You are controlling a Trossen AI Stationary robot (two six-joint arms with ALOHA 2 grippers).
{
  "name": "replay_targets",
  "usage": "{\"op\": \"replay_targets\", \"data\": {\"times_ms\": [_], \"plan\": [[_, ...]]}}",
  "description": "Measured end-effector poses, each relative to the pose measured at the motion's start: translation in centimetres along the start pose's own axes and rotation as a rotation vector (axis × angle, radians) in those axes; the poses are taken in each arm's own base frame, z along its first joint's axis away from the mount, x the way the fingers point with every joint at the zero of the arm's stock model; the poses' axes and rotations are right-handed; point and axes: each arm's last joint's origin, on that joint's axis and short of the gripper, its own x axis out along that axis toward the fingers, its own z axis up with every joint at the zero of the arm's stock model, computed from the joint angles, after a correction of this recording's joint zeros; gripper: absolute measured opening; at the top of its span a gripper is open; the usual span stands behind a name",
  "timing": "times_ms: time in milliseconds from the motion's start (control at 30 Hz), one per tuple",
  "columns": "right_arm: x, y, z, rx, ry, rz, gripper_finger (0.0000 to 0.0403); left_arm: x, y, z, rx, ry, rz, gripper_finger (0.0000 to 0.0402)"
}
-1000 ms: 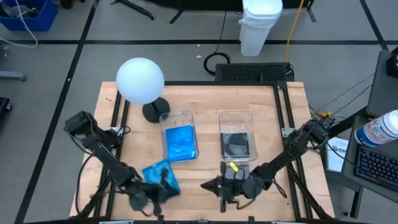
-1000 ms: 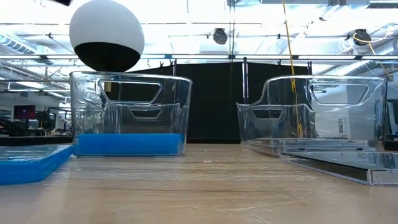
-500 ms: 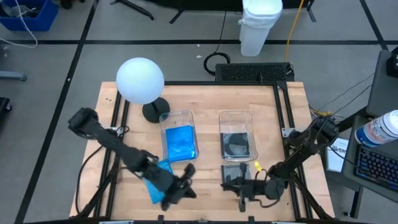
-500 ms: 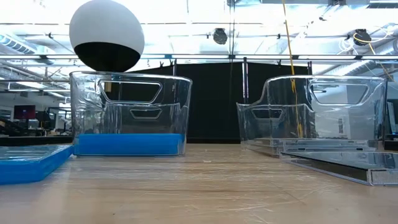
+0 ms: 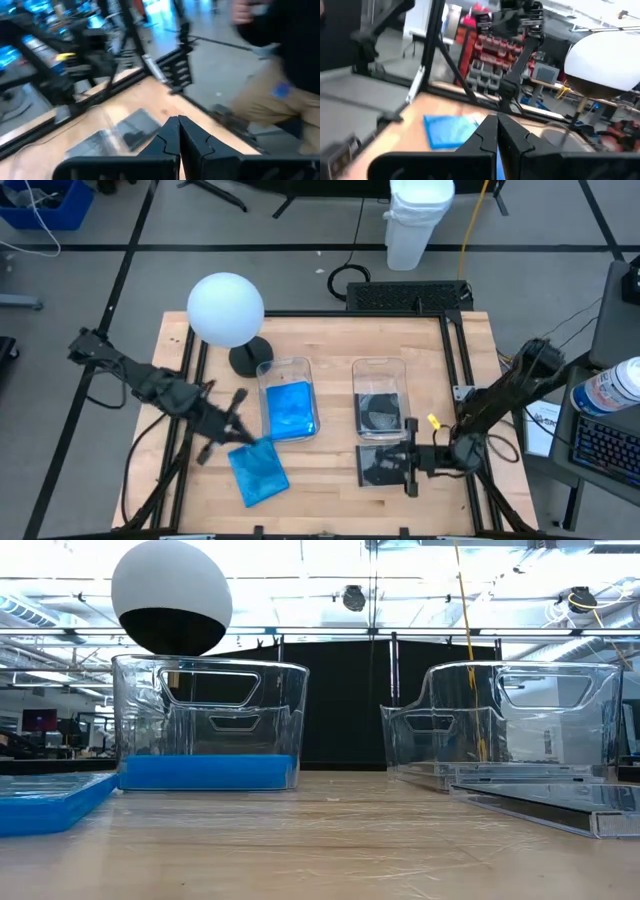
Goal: Pick & place jewel cases by type
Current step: Put the black CD case into the right transparent bin
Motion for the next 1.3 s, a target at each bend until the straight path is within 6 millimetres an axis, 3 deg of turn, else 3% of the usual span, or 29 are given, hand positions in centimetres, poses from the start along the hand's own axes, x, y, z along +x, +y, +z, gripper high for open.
{"op": "replay_targets", "data": {"times_ms": [200, 433, 667, 800, 1033, 1300], "plan": [[-0.8, -4.7, 1.1, 0.071, -0.098, 0.167, 0.0, -2.2, -1.7, -3.4, 0.096, -0.103, 0.05, 0.0002], [-2.2, -9.6, -1.6, 0.212, -0.117, 0.07, 0.0, -1.9, -2.8, -8.0, 0.124, -0.177, 0.106, 0.0005], [-4.2, -11.0, -6.4, 0.216, -0.094, 0.02, 0.0, -1.1, -3.4, -13.0, 0.158, -0.211, 0.171, 0.0004], [-4.6, -12.2, -5.9, 0.257, -0.215, -0.064, 0.0, -1.2, -3.4, -14.5, 0.12, -0.259, 0.21, 0.0003], [-4.2, -12.8, -6.5, 0.242, -0.174, -0.108, 0.0, -1.2, -2.8, -15.5, 0.039, -0.204, 0.282, 0.0015], [-4.1, -12.3, -6.8, 0.247, -0.145, 0.01, 0.0, -1.0, -2.5, -16.7, 0.037, -0.096, 0.291, 0.0005]]}}
